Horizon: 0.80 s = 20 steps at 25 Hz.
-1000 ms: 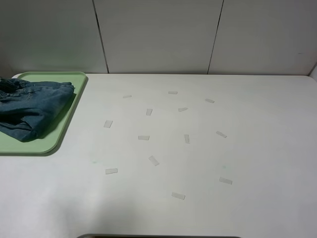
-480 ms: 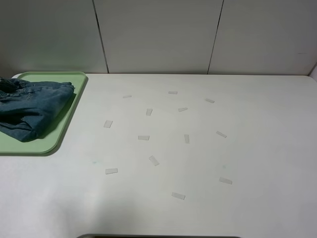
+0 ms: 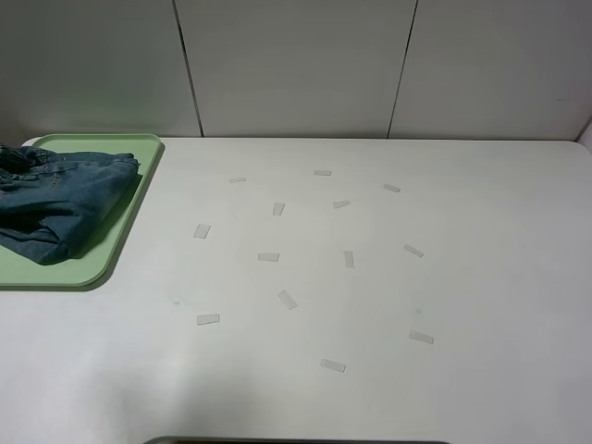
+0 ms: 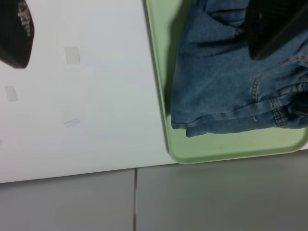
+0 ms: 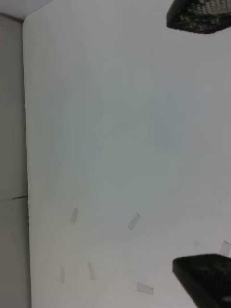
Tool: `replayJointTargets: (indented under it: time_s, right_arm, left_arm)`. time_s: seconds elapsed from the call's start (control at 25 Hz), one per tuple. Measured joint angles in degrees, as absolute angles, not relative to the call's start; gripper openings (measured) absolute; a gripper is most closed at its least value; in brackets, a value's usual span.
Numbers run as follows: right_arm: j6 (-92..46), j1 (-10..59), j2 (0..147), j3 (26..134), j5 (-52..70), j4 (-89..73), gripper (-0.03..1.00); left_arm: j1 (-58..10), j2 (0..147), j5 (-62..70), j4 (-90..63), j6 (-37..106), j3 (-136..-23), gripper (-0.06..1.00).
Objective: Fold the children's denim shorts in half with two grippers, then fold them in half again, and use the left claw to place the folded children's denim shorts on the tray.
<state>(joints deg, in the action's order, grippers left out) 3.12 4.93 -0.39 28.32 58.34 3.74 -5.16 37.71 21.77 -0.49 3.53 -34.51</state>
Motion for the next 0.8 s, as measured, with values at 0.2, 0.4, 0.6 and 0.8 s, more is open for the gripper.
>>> replayJointTargets:
  time_s: [0.2,0.4,0.6,0.8]
  right_arm:
    - [3.1,4.9,-0.4,28.3,58.3,3.7,0.69]
    - [3.1,4.9,-0.4,28.3,58.3,3.7,0.69]
    - [3.1,4.9,-0.4,28.3,58.3,3.7,0.69]
    - [3.1,4.9,-0.4,28.3,58.3,3.7,0.69]
  left_arm:
    - [-5.2,37.7,21.8,-0.5,3.5,-34.5,0.87]
    - [-5.2,37.7,22.8,0.0,3.5,-34.5,0.87]
    - [-5.2,37.7,33.4,0.9,0.8,-40.7,0.87]
    - [-5.2,37.6,44.4,1.3,0.0,-49.6,0.87]
